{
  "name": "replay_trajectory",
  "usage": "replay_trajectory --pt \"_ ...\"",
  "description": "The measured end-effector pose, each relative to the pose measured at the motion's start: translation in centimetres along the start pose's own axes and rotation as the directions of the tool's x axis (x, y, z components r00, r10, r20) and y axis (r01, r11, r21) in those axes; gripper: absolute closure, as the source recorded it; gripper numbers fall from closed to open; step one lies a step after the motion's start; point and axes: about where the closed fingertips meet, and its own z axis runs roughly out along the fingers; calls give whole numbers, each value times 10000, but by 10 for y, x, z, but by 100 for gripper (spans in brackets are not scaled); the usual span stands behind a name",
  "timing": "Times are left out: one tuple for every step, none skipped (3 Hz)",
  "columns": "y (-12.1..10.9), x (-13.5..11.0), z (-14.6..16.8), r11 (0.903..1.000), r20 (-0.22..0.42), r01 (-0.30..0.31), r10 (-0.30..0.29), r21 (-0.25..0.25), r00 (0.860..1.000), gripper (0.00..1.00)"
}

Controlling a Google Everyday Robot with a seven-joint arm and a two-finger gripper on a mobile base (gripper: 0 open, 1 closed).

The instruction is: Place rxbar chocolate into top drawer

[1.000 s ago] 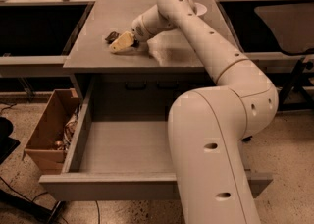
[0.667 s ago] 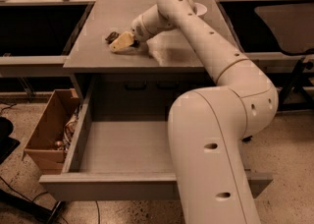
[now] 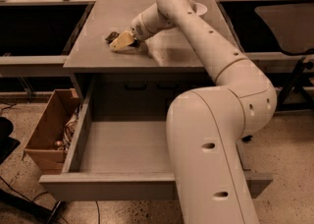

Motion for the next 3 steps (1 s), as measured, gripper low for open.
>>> replay_trajectory --pt "0 -6 -4 10000 0 0 0 0 10000 100" --pt "0 -9 -7 10000 2 2 -2 3 10000 100" --pt "6 -30 -69 9914 255 852 -881 997 9958 100"
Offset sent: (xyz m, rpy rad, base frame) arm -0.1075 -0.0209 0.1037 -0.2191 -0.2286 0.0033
